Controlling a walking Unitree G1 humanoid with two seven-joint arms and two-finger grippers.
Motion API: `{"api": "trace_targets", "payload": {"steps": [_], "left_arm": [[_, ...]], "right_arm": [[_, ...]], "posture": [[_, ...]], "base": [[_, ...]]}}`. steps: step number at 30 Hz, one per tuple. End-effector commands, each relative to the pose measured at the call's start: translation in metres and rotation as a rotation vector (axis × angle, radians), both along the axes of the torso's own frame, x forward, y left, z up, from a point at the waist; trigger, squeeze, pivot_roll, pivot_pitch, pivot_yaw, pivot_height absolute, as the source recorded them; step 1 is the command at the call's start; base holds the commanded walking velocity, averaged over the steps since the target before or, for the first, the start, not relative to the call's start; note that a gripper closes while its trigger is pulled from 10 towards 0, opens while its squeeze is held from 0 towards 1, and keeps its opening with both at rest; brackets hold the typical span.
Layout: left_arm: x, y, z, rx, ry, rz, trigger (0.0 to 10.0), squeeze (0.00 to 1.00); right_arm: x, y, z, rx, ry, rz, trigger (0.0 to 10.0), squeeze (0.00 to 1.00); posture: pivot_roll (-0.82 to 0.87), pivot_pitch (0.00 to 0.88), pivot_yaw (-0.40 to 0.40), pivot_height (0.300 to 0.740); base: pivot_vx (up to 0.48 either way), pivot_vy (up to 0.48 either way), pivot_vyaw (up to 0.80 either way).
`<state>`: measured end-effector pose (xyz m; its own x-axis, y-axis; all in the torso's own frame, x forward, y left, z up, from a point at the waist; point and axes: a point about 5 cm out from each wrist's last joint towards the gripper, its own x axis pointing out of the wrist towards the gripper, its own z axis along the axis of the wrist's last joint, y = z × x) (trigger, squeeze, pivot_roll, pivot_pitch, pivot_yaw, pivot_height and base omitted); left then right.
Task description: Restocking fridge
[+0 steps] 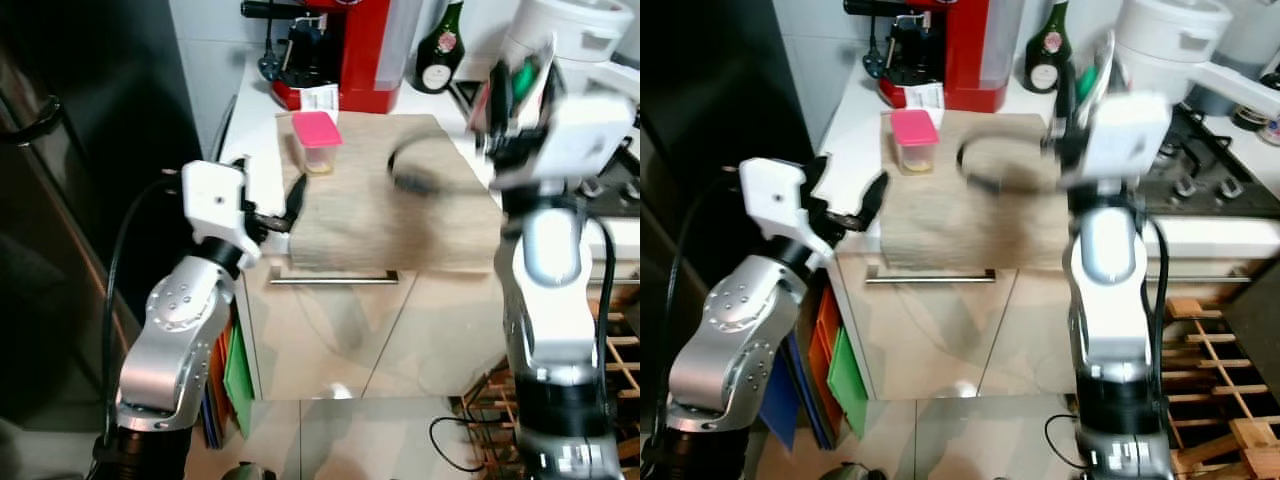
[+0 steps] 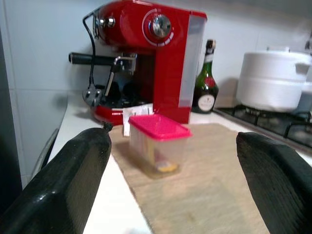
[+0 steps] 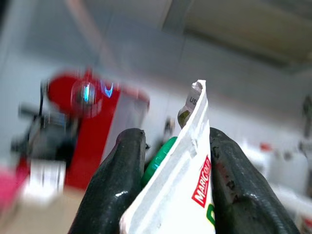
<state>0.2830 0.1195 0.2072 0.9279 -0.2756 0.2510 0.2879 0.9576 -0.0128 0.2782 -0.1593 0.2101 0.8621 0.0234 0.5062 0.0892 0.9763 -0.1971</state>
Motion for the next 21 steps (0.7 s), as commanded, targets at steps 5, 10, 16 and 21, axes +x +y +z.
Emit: {"api": "trace_targets", "payload": {"steps": [5, 10, 16, 21], "left_arm": [[0.011, -0.002, 0.011, 0.010, -0.059, 0.044, 10.0, 0.00], [0.015, -0.003, 0.012, 0.019, -0.061, 0.061, 10.0, 0.00], [0.017, -0.004, 0.011, 0.016, -0.059, 0.081, 10.0, 0.00], [0.018, -0.004, 0.009, 0.015, -0.055, 0.080, 10.0, 0.00]], "right_arm": [[0.004, -0.002, -0.005, 0.023, 0.019, -0.031, 10.0, 0.37], [0.008, -0.001, -0.001, 0.020, 0.011, -0.035, 10.0, 0.37], [0.017, 0.004, -0.008, 0.076, 0.072, -0.009, 10.0, 0.37], [0.024, 0.004, -0.024, 0.134, 0.169, 0.002, 10.0, 0.36]], "posture": [[-0.04, 0.000, 0.009, 0.740], [-0.05, 0.000, 0.009, 0.740], [-0.05, 0.000, 0.007, 0.740], [-0.04, 0.000, 0.006, 0.740]], "base": [[0.000, 0.000, 0.00], [0.000, 0.000, 0.00], [-0.324, 0.000, 0.00], [-0.369, 0.000, 0.00]]}}
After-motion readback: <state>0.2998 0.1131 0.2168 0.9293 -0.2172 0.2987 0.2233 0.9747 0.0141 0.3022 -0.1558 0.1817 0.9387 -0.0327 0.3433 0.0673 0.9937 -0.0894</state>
